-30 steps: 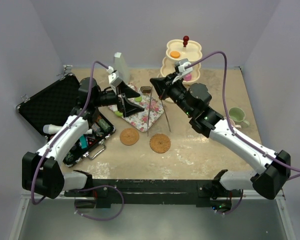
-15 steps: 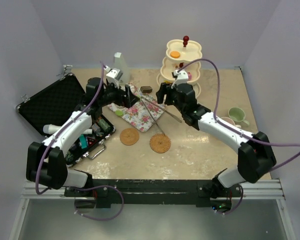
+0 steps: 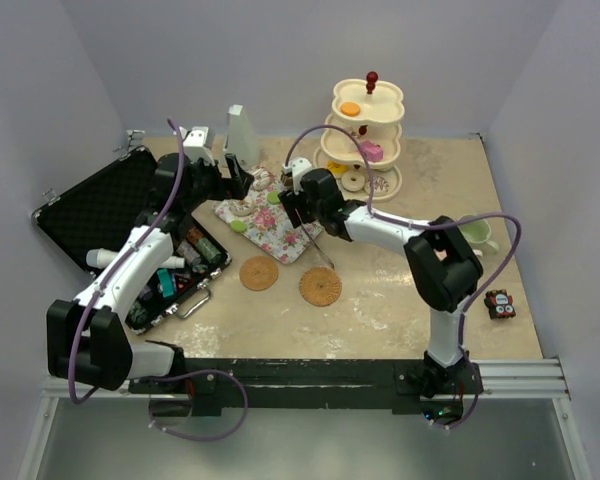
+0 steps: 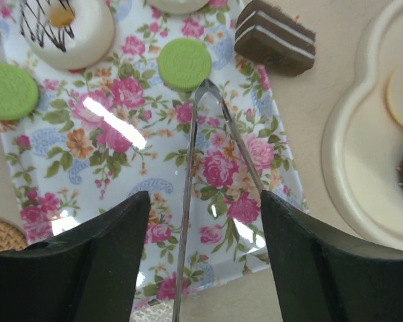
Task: Serve the afternoon tea
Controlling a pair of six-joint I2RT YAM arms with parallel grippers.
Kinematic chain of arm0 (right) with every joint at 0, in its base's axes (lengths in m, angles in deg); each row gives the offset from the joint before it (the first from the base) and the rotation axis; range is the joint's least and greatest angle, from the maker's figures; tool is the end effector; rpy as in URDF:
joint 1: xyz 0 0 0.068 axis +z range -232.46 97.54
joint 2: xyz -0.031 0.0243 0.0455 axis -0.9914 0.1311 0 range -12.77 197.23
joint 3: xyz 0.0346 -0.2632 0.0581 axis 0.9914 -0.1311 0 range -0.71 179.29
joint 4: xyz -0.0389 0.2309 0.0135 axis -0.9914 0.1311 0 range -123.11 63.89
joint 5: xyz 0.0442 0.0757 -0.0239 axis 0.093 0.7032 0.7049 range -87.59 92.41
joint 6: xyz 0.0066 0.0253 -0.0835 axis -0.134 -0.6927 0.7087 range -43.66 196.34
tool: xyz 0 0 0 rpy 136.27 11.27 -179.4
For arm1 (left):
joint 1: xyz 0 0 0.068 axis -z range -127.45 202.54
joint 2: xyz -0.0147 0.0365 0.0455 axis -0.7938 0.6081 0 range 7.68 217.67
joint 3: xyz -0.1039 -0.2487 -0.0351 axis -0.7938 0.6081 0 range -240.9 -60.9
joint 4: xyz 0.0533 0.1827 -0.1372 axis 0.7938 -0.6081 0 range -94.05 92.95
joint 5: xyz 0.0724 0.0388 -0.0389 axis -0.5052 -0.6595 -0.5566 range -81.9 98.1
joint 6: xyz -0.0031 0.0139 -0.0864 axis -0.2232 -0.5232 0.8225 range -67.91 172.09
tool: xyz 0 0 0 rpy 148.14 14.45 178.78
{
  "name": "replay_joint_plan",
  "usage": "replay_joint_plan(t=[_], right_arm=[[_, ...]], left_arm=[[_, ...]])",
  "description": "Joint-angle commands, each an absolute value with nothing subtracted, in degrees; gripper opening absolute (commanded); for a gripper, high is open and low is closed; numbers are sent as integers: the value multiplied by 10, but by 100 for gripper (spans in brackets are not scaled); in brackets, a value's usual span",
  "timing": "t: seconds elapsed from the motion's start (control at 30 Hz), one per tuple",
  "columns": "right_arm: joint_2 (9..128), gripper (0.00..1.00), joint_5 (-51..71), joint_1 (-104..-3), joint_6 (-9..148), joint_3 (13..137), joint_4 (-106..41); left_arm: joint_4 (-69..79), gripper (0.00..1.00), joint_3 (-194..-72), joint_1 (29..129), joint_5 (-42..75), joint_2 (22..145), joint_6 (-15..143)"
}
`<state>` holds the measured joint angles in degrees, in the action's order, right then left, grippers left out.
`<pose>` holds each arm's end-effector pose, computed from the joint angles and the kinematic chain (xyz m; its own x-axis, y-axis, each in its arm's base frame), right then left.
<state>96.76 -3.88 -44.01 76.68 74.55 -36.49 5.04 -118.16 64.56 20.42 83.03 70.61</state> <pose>0.3575 0.2732 0.2116 -0.3989 -0.3244 -0.8577 -0.5470 0.8349 -0.0613 0.3112 -0.0832 0.3165 -0.3841 -0.2355 -0.8927 0.2973 0.8839 -0.3611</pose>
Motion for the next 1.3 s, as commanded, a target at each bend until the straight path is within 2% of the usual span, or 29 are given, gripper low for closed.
replay_joint_plan(t=[0.0,0.27,0.37,0.47,0.67,0.8,0.93,1.1,1.27], right_arm=[[1008,65,-13,-442,825,800,-339],[1072,47,-29,-442,802,822,-332],[1072,28,-12,-442,798,819,-332],[1050,0,7,-442,785,814,-312],[925,0,22,-442,726,799,-294],[823,0,41,-443,671,783,-348],[736,0,104,-443,618,722,-489],[681,0,197,-442,519,635,-739],[696,0,256,-435,472,605,-875]], left_arm=[[59,100,-1182,645,188,821,713],[56,100,-1186,645,186,822,710],[56,100,-1186,645,187,820,708],[61,100,-1185,645,194,814,706],[94,100,-1172,645,222,777,691],[134,100,-1158,645,277,734,682],[193,100,-1146,645,416,724,691],[289,100,-1128,652,551,750,762],[519,100,-1074,680,637,768,909]])
